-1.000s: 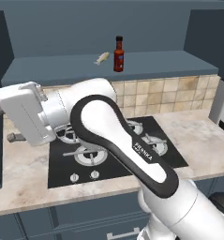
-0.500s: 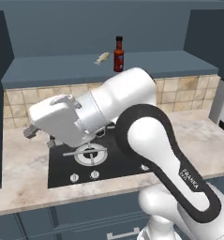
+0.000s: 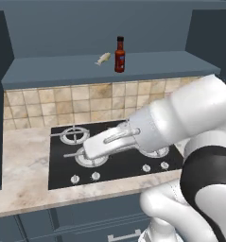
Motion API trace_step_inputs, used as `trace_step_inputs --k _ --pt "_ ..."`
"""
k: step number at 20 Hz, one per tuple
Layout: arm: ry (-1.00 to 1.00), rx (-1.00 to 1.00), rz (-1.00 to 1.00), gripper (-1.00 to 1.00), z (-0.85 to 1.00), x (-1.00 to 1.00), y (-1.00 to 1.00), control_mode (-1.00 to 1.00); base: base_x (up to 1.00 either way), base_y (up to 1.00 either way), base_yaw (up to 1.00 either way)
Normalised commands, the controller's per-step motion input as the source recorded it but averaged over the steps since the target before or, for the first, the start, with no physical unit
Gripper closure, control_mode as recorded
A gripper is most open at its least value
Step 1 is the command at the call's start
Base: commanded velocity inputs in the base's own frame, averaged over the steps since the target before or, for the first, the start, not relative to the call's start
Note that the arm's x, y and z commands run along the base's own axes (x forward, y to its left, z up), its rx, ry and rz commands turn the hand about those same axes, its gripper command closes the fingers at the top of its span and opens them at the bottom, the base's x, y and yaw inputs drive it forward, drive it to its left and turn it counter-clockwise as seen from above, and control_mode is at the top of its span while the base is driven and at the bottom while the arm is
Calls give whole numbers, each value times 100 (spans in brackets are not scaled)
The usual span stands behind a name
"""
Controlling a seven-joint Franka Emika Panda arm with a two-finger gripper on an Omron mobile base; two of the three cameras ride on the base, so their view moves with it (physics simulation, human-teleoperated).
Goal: The dining table condiment station is running low on condiment bottle. Refill the condiment station by opening the cabinet and taking the condiment bottle from the cabinet and placing it on the dining table.
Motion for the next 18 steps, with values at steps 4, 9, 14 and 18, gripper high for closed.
trace_step_inputs --k 4,9,14,18 --pt "-31 -24 -29 -100 1 -3 -86 -100 0 0 0" --pt "-30 -16 -21 -100 14 0 -78 -100 0 0 0" --pt "-36 -9 -10 -100 35 7 -68 -100 0 0 0" --pt "-35 -1 -5 -100 39 13 -57 -100 0 0 0"
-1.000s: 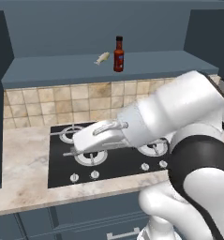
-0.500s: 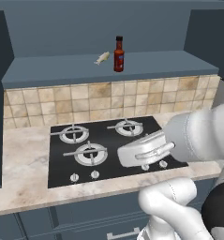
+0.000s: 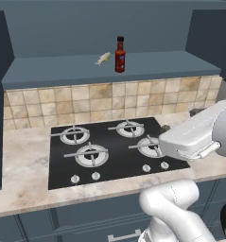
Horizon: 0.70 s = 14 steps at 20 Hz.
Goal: The dining table condiment station is running low on condiment bottle. Refill the condiment station by opening the cabinet and taking the condiment bottle from the cabinet and placing it on the dining table.
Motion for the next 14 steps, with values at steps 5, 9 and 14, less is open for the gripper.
trace_step_inputs --k 5,9,14 --pt "-26 1 -6 -100 31 26 -30 -100 0 0 0" --pt "-13 4 -10 -100 51 41 -15 -100 0 0 0" --pt "0 1 -11 -100 20 41 0 -100 0 0 0"
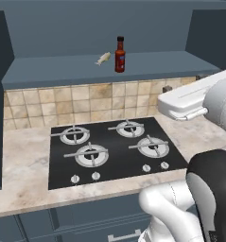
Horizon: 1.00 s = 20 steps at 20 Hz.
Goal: The dining table condiment station is running low on condiment bottle. Refill the condiment station by opening the cabinet and taking the condiment bottle from the cabinet and placing it on the dining table.
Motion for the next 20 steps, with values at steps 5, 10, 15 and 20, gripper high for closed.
trace_step_inputs --k 5,10,15,20 --pt "0 0 -2 -100 2 47 0 -100 0 0 0" --pt "-1 0 0 -100 0 45 0 -100 0 0 0" --pt "-12 2 8 -100 0 47 0 -100 0 0 0" --pt "-10 7 8 -100 0 38 0 -100 0 0 0"
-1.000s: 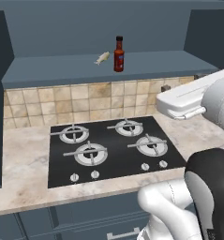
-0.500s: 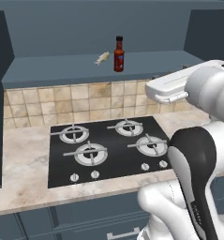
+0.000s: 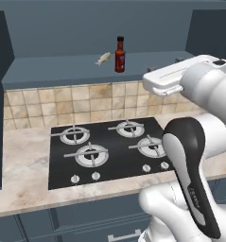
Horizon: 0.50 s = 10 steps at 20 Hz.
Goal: The dining table condiment station is running low on condiment bottle. Refill the condiment station by opening the cabinet and taking the condiment bottle from the cabinet and placing it on the dining table.
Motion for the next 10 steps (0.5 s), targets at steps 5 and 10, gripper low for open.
trace_step_inputs --k 5,10 --pt "0 12 0 -100 0 25 -5 -100 0 0 0" --pt "1 11 -1 -100 0 14 -18 -100 0 0 0"
